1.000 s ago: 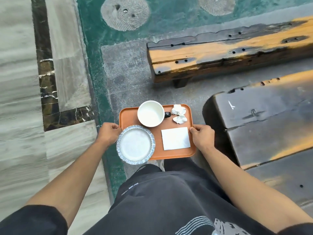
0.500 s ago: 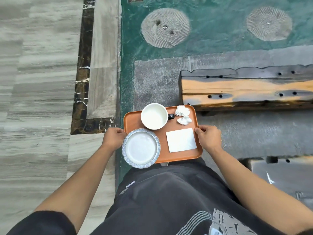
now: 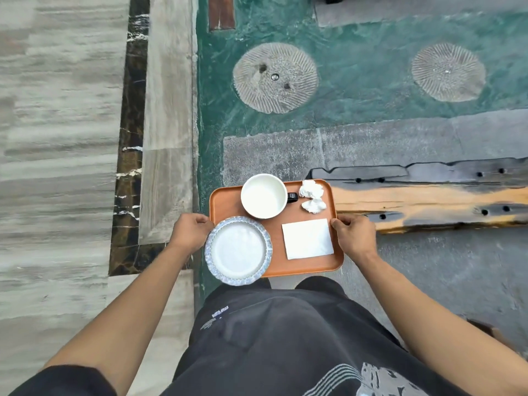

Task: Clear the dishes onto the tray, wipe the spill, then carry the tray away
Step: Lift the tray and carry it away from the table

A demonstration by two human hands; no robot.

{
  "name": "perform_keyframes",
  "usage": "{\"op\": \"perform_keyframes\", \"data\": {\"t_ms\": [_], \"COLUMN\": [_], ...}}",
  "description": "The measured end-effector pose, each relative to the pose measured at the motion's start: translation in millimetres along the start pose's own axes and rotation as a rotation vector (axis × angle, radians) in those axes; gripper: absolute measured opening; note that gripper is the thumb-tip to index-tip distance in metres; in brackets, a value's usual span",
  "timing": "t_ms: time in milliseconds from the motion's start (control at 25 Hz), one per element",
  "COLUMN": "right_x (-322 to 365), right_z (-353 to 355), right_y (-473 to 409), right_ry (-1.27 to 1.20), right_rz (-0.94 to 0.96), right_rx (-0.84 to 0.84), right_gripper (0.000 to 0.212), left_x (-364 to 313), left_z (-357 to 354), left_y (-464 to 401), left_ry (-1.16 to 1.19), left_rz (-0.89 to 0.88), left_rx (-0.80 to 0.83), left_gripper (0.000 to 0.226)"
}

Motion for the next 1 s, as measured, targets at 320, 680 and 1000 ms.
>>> {"op": "perform_keyframes", "data": {"t_ms": [320, 680, 1000], "right_x": [124, 222, 318], "right_z": [-12, 0, 59], "right_y": [-115, -293, -454], "right_ry": [-0.023, -0.058, -0.127], "right_rz": [-0.079, -0.113, -0.099], "right_rx": [-0.104, -0.091, -0.080], "right_gripper": [0.021, 0.021, 0.019], "left_x": [-107, -239, -398], "left_z": [68, 83, 92], "left_y": [-164, -320, -432], "left_ry": [-0.021, 0.026, 0.012], "left_rz": [-0.070, -0.045, -0.040], "left_rx": [0.049, 0.116, 0.061], "left_gripper": [0.020, 0.018, 0.025]}}
Point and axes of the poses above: each hand's wrist, its own y-axis away from the middle knuckle, its own z-axis out of the back of the hand, x = y × z, the point moved 4 cm from there along -y, towards the middle knuckle, and after that the axes turned 1 degree about y, right-handed, at the moved point
